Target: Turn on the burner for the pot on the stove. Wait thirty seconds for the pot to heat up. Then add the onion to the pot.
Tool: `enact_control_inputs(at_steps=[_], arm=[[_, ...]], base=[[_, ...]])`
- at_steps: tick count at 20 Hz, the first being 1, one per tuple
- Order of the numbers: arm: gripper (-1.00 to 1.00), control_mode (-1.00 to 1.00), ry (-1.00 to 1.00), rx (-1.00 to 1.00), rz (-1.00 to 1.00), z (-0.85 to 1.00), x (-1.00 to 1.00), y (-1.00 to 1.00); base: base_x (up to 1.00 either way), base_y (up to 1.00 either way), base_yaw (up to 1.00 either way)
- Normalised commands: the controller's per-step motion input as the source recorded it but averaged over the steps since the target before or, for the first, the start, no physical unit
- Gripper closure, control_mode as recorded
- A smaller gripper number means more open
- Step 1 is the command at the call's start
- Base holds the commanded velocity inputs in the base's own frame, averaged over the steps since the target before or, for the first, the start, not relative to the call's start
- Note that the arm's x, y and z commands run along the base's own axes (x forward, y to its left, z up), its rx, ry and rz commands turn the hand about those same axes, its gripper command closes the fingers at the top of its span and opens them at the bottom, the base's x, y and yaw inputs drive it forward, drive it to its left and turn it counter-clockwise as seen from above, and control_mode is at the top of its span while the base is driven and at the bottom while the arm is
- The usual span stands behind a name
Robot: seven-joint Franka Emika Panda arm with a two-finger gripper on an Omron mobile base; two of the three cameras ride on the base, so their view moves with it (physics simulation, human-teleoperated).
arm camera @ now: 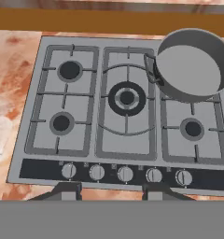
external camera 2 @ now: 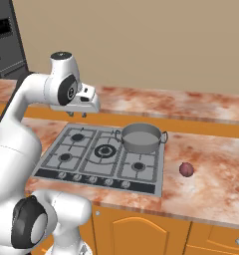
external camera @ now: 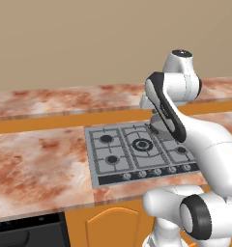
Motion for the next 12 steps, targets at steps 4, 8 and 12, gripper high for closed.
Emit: enact_control_inputs(at_steps=[4, 8, 12], arm=[[-1.0, -1.0, 0.0, 0.02, 0.0, -0.01, -0.01, -0.15], [-1.0, -1.0, 0.0, 0.05, -0.07, 0.0, -0.17, -0.61], [-1.0, -1.0, 0.01, 0.0, -0.08, -0.06, -0.17, -0.5]], base=[[0.0, 0.0, 0.0], [0.0, 0.0, 0.0], [0.0, 0.0, 0.0]])
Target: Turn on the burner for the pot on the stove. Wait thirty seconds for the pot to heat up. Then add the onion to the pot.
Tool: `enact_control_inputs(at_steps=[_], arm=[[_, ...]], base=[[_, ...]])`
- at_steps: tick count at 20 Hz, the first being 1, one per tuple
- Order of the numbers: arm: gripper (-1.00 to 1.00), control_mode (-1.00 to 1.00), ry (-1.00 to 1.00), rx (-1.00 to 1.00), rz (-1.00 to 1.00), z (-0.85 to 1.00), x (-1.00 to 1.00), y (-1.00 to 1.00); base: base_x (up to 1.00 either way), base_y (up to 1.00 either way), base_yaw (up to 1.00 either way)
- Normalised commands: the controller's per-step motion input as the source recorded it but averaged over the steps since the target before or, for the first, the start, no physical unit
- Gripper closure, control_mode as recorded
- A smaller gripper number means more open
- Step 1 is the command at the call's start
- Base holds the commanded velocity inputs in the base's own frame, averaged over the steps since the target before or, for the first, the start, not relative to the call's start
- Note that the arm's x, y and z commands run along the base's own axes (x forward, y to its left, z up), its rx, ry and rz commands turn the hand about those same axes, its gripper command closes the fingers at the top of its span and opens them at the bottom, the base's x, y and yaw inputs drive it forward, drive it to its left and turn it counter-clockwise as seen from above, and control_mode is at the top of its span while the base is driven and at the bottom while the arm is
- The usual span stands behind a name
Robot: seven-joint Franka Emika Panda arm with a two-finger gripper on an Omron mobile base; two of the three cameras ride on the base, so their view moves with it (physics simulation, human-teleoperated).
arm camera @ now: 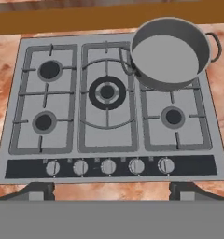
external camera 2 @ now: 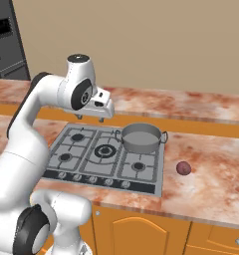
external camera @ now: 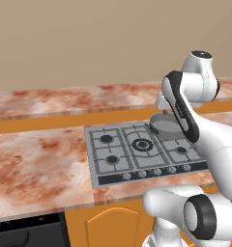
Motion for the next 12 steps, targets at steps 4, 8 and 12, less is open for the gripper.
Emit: enact_control_inputs(at_steps=[4, 8, 12], arm=[[-1.0, -1.0, 0.01, 0.0, -0.06, -0.25, -0.26, -0.41], [-1.0, -1.0, 0.0, 0.0, -0.01, -0.34, -0.31, -0.34], [-1.0, -1.0, 0.0, 0.0, 0.0, -0.4, -0.18, -0.13]], base=[[0.0, 0.0, 0.0], [0.0, 0.0, 0.0], [0.0, 0.0, 0.0]])
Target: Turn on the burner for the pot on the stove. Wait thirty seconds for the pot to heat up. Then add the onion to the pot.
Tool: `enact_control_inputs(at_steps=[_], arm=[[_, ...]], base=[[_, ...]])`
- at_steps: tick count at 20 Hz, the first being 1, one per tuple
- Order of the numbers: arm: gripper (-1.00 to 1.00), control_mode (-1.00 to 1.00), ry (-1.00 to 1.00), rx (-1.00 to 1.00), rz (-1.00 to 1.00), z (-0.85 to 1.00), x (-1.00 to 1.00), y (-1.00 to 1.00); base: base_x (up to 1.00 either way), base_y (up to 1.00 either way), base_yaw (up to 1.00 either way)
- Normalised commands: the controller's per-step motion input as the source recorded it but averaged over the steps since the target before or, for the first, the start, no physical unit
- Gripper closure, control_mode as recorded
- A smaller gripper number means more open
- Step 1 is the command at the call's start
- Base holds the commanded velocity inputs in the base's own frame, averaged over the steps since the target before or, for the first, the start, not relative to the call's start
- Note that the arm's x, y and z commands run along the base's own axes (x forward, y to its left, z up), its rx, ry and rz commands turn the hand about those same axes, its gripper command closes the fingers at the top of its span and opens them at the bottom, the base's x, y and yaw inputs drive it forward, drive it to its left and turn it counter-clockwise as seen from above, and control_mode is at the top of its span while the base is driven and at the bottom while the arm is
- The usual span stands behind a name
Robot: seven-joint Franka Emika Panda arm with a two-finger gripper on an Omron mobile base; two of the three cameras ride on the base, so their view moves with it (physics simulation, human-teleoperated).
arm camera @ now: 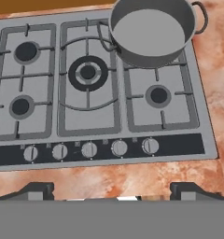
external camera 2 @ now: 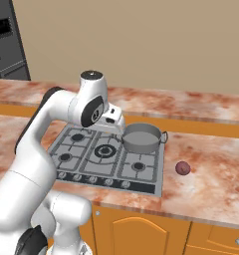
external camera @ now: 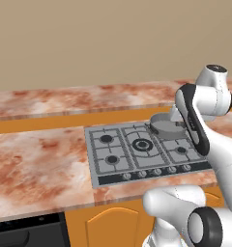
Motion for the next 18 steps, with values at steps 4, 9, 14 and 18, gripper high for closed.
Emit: enact_control_inputs(at_steps=[4, 9, 14, 18], arm=[[-1.0, -1.0, 0.0, 0.0, 0.0, -0.28, -0.1, -0.04], [-1.0, -1.0, 0.0, 0.0, 0.0, -0.23, -0.17, -0.03], [-1.0, -1.0, 0.0, 0.0, 0.0, -0.24, -0.14, 0.0], [-1.0, -1.0, 0.0, 0.0, 0.0, -0.22, -0.16, 0.0]], base=[[0.0, 0.0, 0.0], [0.0, 0.0, 0.0], [0.0, 0.0, 0.0], [0.0, 0.0, 0.0]])
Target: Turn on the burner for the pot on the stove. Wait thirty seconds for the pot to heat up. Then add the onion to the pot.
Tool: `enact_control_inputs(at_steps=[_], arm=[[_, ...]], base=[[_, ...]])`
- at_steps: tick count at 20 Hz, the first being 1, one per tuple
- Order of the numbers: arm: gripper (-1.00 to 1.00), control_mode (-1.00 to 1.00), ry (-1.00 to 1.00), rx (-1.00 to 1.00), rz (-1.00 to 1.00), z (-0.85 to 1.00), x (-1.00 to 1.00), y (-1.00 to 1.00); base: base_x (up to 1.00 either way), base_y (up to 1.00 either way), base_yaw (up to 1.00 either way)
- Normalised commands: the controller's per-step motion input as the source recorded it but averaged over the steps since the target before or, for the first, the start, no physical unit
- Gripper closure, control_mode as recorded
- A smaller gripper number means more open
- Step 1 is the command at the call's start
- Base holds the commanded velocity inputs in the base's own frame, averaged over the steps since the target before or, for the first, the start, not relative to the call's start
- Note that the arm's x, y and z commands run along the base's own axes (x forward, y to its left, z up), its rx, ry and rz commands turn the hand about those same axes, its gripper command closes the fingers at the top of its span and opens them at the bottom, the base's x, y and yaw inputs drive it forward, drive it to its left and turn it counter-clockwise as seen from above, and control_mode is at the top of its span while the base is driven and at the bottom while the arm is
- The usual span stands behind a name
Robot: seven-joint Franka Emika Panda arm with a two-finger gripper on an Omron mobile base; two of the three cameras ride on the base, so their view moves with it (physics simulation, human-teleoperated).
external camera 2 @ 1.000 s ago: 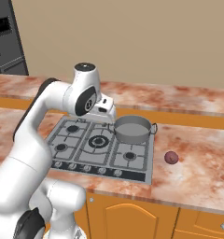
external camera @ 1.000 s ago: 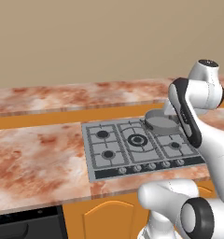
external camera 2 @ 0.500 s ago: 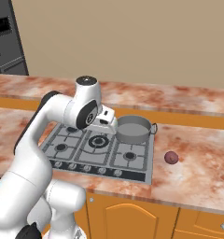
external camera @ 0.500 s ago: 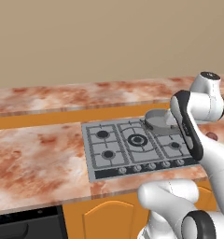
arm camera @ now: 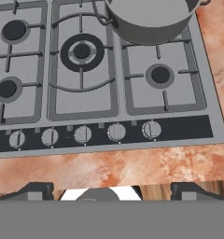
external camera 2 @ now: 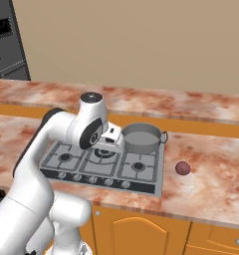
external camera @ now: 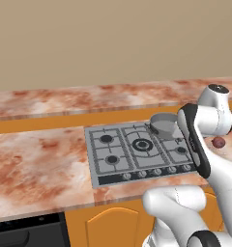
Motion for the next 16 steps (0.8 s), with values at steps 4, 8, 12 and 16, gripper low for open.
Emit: enact_control_inputs(at_steps=[4, 8, 12, 16], arm=[[-1.0, -1.0, 0.0, 0.0, 0.0, -0.19, -0.12, 0.0], [-1.0, -1.0, 0.0, 0.0, 0.0, -0.14, -0.14, 0.0], [-1.0, -1.0, 0.01, 0.0, 0.0, -0.14, -0.13, 0.0], [-1.0, -1.0, 0.03, 0.0, 0.0, -0.26, -0.06, 0.1]], base=[[0.0, 0.0, 0.0], [0.0, 0.0, 0.0], [0.0, 0.0, 0.0], [0.0, 0.0, 0.0]])
